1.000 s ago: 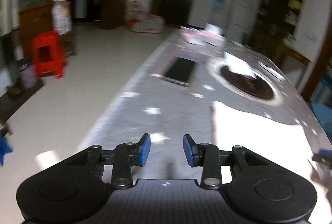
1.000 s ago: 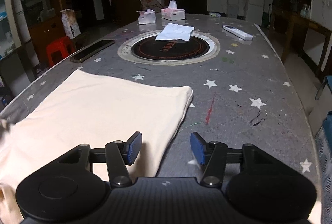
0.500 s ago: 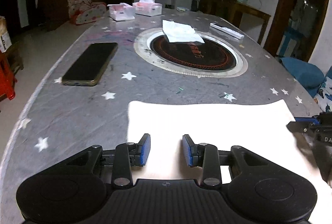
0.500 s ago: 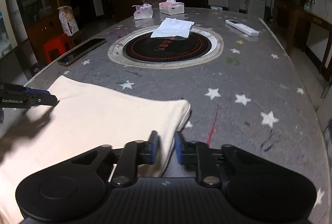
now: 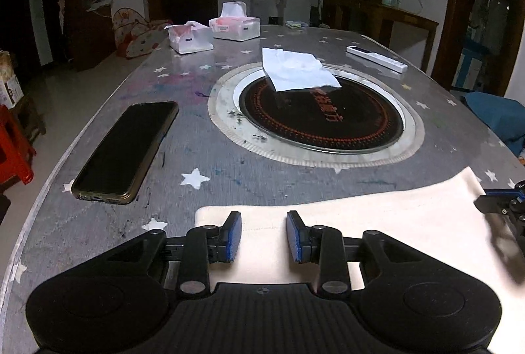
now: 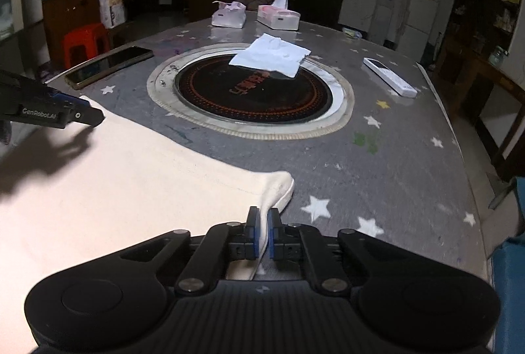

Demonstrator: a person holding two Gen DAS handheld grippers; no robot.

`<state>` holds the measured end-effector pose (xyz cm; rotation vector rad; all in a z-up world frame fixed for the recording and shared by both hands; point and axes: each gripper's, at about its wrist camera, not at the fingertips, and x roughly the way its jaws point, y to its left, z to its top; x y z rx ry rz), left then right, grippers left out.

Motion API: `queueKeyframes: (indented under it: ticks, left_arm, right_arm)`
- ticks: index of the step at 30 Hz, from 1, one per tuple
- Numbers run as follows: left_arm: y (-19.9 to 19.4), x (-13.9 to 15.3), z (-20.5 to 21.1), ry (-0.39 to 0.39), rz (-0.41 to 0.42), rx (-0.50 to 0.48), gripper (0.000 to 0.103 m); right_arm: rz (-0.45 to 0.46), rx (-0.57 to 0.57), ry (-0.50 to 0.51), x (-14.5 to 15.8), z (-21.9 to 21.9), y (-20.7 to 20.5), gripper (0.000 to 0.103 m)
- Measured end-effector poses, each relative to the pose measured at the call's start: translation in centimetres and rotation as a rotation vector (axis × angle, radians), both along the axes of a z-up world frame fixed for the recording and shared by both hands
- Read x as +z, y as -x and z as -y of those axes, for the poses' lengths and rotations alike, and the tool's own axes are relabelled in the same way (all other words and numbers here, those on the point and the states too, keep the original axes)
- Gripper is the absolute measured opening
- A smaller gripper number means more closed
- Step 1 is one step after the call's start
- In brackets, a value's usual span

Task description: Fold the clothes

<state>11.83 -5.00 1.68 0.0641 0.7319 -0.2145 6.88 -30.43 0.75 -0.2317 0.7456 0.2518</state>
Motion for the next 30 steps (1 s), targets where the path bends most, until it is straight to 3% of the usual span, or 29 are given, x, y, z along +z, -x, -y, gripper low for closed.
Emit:
queueKeyframes:
  ticks: [6, 10, 16, 20, 24, 30]
  left_arm:
    - [4.5, 0.8, 0.3, 0.042, 0.003, -0.098, 0.033]
    - [9.7, 1.5, 0.7, 0.088, 0.011, -0.198, 0.033]
    - [17.4, 1.7, 1.6, 0.120, 0.034, -0.309, 0.033]
    - [21.4, 1.5, 2.1, 0.117, 0.063, -0.360, 0.033]
    - [23.3, 0.2, 2.5, 0.113, 0.036, -0.378, 0.033]
    - [24.1, 0.1, 2.6, 0.085, 0.053, -0.378, 0.034]
  right_arm:
    - [-0.028, 0.071, -0.082, 1.8, 0.3, 3.9, 0.015]
    - [-0.030, 0.186, -0.093, 2.5, -1.4, 9.0, 0.028]
    - [-0.046, 0.303, -0.105, 2.3, -3.8, 16.4, 0.034]
    - [-0.032, 0.319, -0.066, 1.6, -4.3, 20.4, 0.035]
    - [0.007, 0.307, -0.001, 0.7, -4.1, 23.5, 0.037]
    - [0.015, 0.210, -0.122, 2.2, -1.0, 25.4, 0.037]
